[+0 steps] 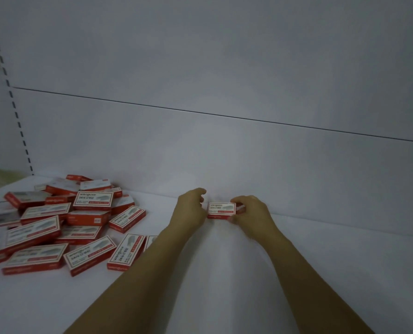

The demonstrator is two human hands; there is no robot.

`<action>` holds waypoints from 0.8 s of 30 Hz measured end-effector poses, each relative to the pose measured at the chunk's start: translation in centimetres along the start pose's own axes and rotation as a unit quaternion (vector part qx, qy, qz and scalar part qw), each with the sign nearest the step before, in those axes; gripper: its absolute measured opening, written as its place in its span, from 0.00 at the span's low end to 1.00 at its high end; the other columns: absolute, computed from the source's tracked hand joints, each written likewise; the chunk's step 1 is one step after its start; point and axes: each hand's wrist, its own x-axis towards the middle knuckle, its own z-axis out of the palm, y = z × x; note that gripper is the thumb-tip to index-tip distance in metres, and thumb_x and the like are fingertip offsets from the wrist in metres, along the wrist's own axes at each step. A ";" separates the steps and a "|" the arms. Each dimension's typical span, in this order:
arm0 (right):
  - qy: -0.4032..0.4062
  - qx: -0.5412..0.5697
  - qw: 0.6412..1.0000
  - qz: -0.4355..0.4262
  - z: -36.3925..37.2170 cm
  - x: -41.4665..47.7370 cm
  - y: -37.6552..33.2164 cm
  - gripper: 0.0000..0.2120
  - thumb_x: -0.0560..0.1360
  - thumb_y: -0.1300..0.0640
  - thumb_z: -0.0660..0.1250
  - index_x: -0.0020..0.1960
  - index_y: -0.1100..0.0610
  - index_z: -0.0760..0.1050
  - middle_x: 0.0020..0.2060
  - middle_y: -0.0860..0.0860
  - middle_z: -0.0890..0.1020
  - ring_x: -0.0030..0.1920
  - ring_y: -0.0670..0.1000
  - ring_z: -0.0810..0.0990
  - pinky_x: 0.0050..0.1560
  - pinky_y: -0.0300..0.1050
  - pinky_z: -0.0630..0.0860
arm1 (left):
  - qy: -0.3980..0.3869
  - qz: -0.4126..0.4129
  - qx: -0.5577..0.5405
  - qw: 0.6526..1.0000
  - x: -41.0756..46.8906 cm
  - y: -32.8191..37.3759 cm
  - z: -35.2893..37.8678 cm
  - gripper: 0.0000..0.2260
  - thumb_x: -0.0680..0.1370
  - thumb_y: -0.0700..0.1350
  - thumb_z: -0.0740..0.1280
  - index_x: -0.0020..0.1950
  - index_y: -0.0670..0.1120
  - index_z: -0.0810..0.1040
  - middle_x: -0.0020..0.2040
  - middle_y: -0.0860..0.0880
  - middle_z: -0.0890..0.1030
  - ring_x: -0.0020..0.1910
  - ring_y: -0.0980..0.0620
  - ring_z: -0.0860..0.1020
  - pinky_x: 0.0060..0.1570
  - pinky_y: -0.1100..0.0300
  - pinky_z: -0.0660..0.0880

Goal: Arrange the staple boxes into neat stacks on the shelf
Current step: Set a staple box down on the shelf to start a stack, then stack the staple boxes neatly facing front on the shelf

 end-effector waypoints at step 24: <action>-0.051 -0.158 0.985 0.040 0.3 2.1 -2.8 0.21 0.71 0.56 0.70 0.61 0.62 0.73 0.57 0.60 0.77 0.57 0.58 0.75 0.54 0.44 0.71 | 0.011 -0.034 0.299 0.954 -1.0 -2.0 -8.9 0.14 0.77 0.38 0.60 0.62 0.41 0.74 0.61 0.43 0.76 0.60 0.45 0.73 0.58 0.55 0.70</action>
